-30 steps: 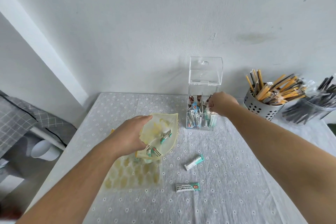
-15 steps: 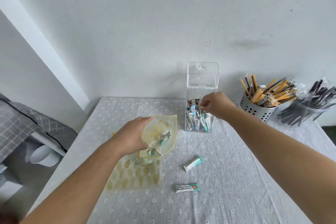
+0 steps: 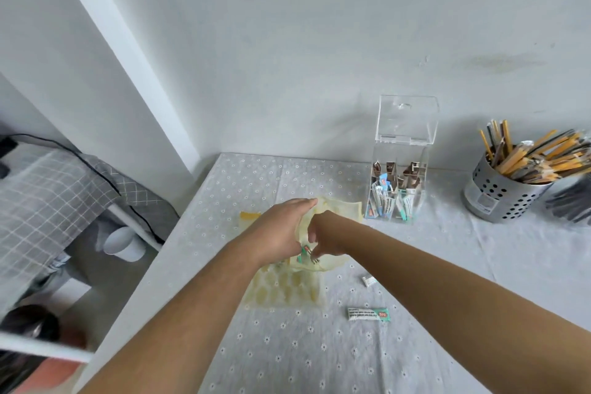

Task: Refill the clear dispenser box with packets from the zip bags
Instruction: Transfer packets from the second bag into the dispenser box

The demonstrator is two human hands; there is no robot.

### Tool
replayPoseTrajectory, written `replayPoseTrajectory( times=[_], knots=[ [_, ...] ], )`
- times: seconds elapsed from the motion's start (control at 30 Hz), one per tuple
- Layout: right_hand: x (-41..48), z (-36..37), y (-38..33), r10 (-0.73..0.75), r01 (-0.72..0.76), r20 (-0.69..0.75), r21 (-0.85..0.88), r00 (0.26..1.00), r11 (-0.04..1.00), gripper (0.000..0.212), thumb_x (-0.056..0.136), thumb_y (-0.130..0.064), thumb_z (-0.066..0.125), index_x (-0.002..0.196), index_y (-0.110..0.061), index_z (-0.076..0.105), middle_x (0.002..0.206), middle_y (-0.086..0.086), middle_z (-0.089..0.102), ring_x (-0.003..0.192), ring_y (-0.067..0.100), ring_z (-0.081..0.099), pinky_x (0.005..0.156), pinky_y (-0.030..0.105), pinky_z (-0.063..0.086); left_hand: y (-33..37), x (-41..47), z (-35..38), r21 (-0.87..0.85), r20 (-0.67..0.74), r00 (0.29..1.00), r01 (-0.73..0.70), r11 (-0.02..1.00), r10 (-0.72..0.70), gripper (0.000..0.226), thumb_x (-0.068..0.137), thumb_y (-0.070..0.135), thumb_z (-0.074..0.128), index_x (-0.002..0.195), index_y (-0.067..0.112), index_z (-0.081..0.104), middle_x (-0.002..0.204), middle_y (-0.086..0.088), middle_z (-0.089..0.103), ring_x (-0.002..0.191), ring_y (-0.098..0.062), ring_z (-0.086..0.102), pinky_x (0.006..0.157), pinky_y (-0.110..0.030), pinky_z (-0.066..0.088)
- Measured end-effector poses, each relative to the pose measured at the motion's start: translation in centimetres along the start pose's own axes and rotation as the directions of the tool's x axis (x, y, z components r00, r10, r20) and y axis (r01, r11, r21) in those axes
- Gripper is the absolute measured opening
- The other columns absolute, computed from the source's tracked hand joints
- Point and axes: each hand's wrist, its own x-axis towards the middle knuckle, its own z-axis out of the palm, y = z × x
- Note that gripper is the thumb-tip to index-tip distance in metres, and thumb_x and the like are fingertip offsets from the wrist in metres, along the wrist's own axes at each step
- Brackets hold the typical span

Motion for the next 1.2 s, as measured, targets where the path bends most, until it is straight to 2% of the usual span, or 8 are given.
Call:
replayPoseTrajectory(
  times=[0.07,0.17,0.3,0.4,0.6,0.73,0.9,1.2],
  knots=[
    [1.3,0.8,-0.5,0.073,-0.071,0.056,-0.033,0.996,0.997,0.039,0.084,-0.033,0.067,0.101,0.003,0.065,0.088,0.011,0.067,0.096,0.027,0.060,0.084,0.033,0.047,-0.1,-0.2,0.1,-0.018,0.001,1.000,-0.007,1.000,0.007,0.085,0.078,-0.004,0.057,0.147,0.031,0.024,0.153,0.014,0.025,0.123,-0.022,0.046,0.071,-0.008,0.039],
    [2.9,2.0,-1.1,0.169,-0.168,0.082,-0.023,0.982,0.986,0.049,0.091,-0.036,0.053,0.054,-0.004,0.050,0.043,0.001,0.048,0.071,0.023,0.052,0.085,0.033,0.046,-0.3,-0.5,-0.1,-0.022,-0.008,1.000,-0.018,1.000,0.018,0.082,0.080,-0.003,0.057,0.148,0.030,0.024,0.153,0.014,0.025,0.124,-0.023,0.045,0.088,-0.020,0.042],
    [4.9,3.9,-1.3,0.244,-0.248,0.100,0.033,0.965,0.968,0.029,0.084,-0.030,0.057,0.075,-0.003,0.057,0.066,0.001,0.046,0.089,0.026,0.058,0.074,0.030,0.044,-0.9,-0.3,-0.1,-0.045,-0.020,1.000,-0.015,0.999,0.015,0.083,0.079,-0.007,0.052,0.147,0.033,0.026,0.152,0.017,0.026,0.121,-0.020,0.044,0.076,-0.010,0.036],
    [5.8,4.8,-1.3,0.263,-0.266,0.083,0.020,0.961,0.964,0.027,0.079,-0.017,0.057,0.058,-0.010,0.041,0.063,0.002,0.042,0.080,0.023,0.052,0.069,0.028,0.043,-1.3,0.0,-0.2,-0.036,-0.025,1.000,-0.016,0.999,0.015,0.083,0.078,-0.008,0.050,0.146,0.033,0.026,0.151,0.018,0.027,0.119,-0.018,0.045,0.076,-0.010,0.035],
    [6.0,4.6,-0.6,0.259,-0.263,0.077,0.043,0.963,0.964,0.029,0.076,-0.021,0.066,0.059,-0.009,0.045,0.061,0.002,0.043,0.071,0.024,0.052,0.058,0.025,0.041,-1.2,0.2,-0.3,-0.009,-0.023,0.999,-0.027,1.000,0.027,0.082,0.078,-0.008,0.052,0.147,0.030,0.026,0.152,0.016,0.026,0.119,-0.018,0.044,0.086,-0.015,0.039],
    [5.8,3.6,0.2,0.239,-0.242,0.043,0.092,0.970,0.966,0.034,0.077,-0.015,0.066,0.107,0.001,0.062,0.066,0.002,0.056,0.073,0.023,0.061,0.067,0.027,0.051,-1.3,0.4,-0.3,-0.020,-0.011,1.000,-0.020,1.000,0.019,0.084,0.078,-0.008,0.054,0.147,0.031,0.025,0.152,0.017,0.025,0.119,-0.021,0.045,0.065,0.000,0.037],
    [5.3,2.8,1.0,0.224,-0.218,-0.091,0.070,0.970,0.973,0.029,0.083,-0.010,0.060,0.110,-0.007,0.066,0.111,0.007,0.067,0.101,0.022,0.064,0.077,0.025,0.049,-1.1,0.3,-0.4,-0.001,-0.010,1.000,-0.022,1.000,0.022,0.084,0.078,-0.003,0.058,0.147,0.032,0.025,0.152,0.017,0.025,0.119,-0.020,0.046,0.077,-0.010,0.037],
    [1.5,0.4,0.7,0.079,-0.059,-0.240,0.092,0.967,0.994,0.028,0.085,-0.002,0.053,0.099,-0.015,0.073,0.107,0.009,0.069,0.092,0.025,0.067,0.073,0.028,0.052,-0.6,1.0,-0.4,0.049,-0.016,1.000,-0.009,0.999,0.010,0.085,0.075,-0.004,0.058,0.147,0.028,0.026,0.152,0.013,0.027,0.121,-0.019,0.048,0.080,-0.012,0.032]
  ],
)
